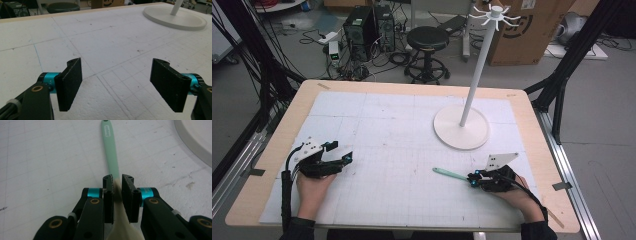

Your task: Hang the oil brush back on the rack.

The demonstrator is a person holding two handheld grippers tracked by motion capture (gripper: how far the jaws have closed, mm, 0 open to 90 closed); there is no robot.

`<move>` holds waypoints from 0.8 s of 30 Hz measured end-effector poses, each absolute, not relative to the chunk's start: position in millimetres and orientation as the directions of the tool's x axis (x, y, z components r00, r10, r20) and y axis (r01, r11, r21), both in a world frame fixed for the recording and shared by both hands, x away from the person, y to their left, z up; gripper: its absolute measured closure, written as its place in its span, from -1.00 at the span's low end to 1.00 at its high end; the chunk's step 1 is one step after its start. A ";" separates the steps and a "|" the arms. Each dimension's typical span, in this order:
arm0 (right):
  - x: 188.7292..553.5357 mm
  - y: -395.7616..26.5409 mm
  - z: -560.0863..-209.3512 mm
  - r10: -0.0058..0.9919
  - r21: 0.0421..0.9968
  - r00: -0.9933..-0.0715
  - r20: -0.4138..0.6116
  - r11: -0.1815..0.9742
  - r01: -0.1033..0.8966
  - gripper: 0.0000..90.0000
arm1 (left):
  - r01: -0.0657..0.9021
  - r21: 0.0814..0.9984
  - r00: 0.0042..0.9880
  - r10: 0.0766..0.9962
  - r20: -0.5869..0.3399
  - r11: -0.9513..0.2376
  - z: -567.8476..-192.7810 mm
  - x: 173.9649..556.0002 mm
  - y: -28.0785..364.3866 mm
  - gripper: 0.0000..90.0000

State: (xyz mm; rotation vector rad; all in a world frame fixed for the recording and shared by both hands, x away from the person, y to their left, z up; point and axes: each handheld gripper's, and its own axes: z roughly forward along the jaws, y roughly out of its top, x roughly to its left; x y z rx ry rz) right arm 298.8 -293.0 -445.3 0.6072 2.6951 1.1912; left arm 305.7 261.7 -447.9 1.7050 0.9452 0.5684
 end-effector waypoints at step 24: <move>296.4 -291.0 -434.7 0.461 0.765 -0.887 0.032 0.559 0.319 0.85 | 0.313 0.940 0.573 0.817 -0.071 -0.138 -447.8 305.7 261.3 -0.40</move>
